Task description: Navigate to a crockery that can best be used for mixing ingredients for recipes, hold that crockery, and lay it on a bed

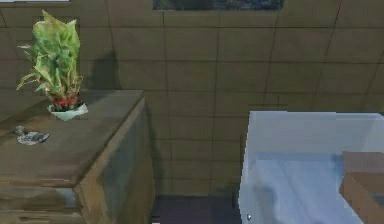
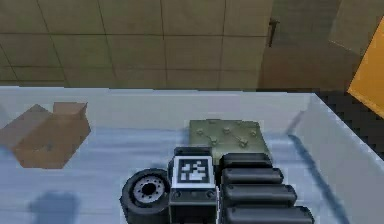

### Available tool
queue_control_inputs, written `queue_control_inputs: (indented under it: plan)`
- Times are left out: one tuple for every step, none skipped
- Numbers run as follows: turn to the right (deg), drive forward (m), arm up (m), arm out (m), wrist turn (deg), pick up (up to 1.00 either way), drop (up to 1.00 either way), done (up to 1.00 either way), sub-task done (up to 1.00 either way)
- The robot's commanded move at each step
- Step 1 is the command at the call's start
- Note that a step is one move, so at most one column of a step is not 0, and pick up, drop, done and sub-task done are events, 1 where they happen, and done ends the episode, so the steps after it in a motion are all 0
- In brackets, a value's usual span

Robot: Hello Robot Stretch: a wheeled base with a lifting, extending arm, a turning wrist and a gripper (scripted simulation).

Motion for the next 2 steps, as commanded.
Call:
queue_control_inputs:
  plan:
    - [-15.0,0.0,0.0,0.0,0.0,0.0,0.0,0.0,0.0]
    - [0.0,0.0,0.0,0.34,0.0,0.0,0.0,0.0,0.0]
